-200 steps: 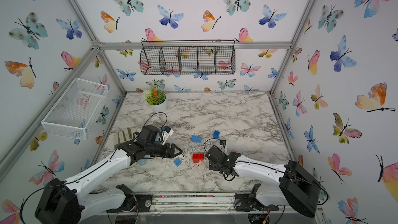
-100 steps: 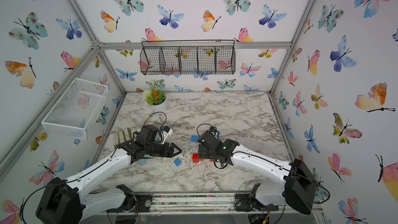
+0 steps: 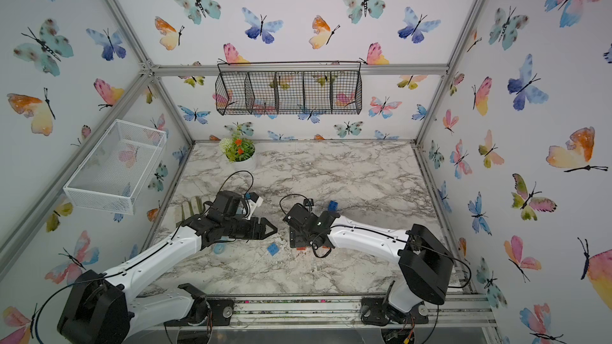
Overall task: Assemble a giraffe with lego
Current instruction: Pick up the lego brick from the center of the board.
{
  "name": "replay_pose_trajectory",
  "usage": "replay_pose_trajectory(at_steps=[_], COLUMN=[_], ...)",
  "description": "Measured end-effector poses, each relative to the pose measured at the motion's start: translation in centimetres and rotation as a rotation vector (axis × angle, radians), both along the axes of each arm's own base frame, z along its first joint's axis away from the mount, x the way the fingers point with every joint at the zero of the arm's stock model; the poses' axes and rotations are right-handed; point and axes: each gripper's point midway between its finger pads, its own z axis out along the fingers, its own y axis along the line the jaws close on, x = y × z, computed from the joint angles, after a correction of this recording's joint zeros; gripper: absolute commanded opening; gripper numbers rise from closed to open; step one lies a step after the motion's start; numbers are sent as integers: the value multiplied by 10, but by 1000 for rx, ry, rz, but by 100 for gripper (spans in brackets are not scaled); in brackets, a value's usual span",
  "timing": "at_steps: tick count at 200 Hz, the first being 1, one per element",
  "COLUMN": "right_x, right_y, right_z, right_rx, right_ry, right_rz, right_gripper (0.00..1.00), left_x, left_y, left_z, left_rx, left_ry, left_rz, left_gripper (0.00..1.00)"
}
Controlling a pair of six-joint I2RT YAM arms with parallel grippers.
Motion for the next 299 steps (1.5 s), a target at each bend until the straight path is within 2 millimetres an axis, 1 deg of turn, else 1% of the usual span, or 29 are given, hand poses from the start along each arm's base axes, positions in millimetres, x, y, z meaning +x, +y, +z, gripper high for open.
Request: replay_pose_trajectory(at_steps=[43, 72, 128, 250, 299], right_x=[0, 2, 4, 2, 4], right_y=[0, 4, 10, 6, 10], right_z=[-10, -14, -15, -24, -19], right_rx=[-32, -43, -48, -91, -85], right_ry=[13, 19, 16, 21, 12], right_rz=[0, 1, 4, 6, 6], right_gripper=[88, 88, 84, 77, 74], left_x=[0, 0, -1, -1, -1], left_y=[0, 0, -1, -1, -1], left_z=[0, 1, 1, 1, 1], left_rx=[-1, -3, -5, -7, -7], left_ry=[0, -1, 0, 0, 0], left_rz=[-1, -1, -3, -5, -5], left_gripper=[73, 73, 73, 73, 73])
